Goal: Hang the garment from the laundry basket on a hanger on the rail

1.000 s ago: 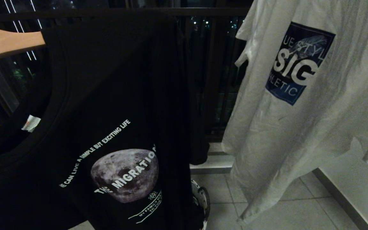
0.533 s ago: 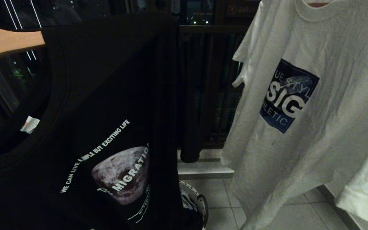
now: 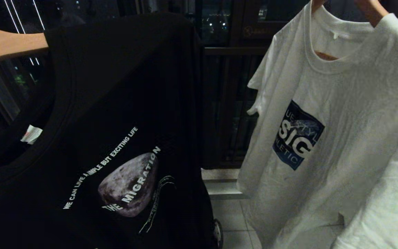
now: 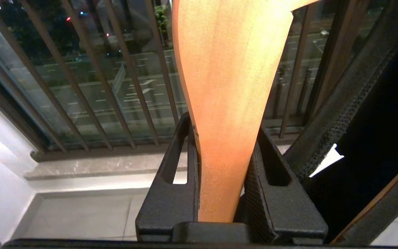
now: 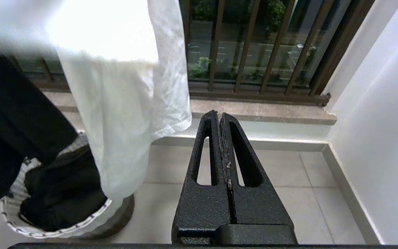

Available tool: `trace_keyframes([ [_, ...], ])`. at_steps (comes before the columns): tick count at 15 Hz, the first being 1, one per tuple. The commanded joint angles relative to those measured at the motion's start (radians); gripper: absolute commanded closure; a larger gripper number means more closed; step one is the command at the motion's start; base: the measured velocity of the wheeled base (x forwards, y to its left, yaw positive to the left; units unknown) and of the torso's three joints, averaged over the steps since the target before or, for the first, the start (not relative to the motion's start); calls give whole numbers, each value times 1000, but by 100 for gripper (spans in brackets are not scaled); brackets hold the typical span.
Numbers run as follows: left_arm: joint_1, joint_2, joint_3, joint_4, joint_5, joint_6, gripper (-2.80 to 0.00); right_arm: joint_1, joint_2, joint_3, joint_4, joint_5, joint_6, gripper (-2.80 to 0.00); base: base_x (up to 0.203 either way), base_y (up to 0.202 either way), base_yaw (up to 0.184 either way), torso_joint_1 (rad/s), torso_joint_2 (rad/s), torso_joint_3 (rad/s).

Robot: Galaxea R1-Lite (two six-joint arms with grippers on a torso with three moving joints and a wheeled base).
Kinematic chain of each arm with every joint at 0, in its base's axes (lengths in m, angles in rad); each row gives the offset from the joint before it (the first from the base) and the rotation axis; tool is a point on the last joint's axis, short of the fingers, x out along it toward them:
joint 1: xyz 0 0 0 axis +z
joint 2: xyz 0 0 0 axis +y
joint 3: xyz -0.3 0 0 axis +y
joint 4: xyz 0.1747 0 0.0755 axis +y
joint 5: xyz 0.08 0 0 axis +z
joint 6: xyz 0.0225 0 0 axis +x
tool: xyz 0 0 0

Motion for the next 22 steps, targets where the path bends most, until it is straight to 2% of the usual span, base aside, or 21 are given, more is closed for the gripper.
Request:
trace_keyframes([
  [1, -1, 4, 1, -1, 3, 7, 0, 0, 0, 0, 0, 0, -1, 0, 0, 0, 0, 237, -562, -331],
  [8, 0, 5, -6, -1, 3, 13, 0, 0, 0, 0, 0, 0, 0, 0, 0, 0, 0, 230, -546, -305],
  [14, 0, 14, -5, 0, 4, 10, 0, 0, 0, 0, -1, 0, 2, 0, 0, 0, 0, 5, -8, -8],
  [16, 13, 32, -60, 1, 4, 22, 0, 0, 0, 0, 0, 0, 2, 0, 0, 0, 0, 0, 0, 0],
  [19, 114, 114, -173, 1, 6, 89, 0, 0, 0, 0, 0, 0, 0, 0, 0, 0, 0, 0, 0, 0],
  [22, 320, 159, -206, -12, 11, 164, 0, 0, 0, 0, 0, 0, -1, 0, 0, 0, 0, 0, 0, 0],
])
